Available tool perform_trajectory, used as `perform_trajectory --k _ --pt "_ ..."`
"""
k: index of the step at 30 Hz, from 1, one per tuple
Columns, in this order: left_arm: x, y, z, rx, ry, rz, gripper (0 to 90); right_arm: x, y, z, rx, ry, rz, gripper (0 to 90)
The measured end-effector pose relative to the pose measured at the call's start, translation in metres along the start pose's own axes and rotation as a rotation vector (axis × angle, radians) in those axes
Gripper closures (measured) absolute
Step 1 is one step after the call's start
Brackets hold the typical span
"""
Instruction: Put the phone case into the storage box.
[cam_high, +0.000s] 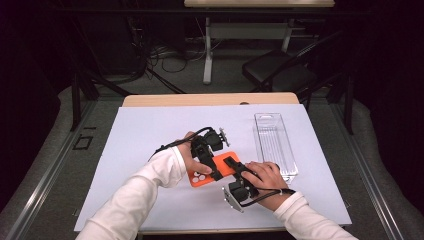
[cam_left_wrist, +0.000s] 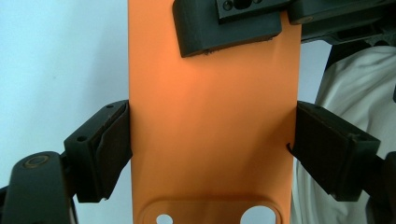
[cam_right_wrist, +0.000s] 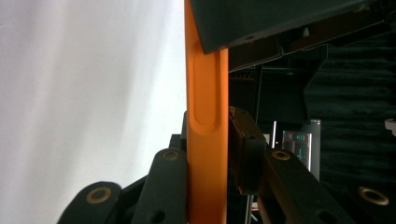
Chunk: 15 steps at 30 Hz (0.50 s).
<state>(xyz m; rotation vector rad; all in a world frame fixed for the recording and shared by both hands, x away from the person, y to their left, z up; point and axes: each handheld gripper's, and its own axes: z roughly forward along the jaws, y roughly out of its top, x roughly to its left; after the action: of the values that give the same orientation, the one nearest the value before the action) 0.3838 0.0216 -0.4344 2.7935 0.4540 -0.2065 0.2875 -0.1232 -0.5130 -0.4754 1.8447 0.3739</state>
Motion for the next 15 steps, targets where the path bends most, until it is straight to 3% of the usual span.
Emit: perform_trajectory --k 15 --pt "0.0011 -0.0029 0.0033 -0.017 -0.028 -0.024 15.9 0.0012 0.0010 -0.0012 -0.004 -0.015 -0.030 83.1"
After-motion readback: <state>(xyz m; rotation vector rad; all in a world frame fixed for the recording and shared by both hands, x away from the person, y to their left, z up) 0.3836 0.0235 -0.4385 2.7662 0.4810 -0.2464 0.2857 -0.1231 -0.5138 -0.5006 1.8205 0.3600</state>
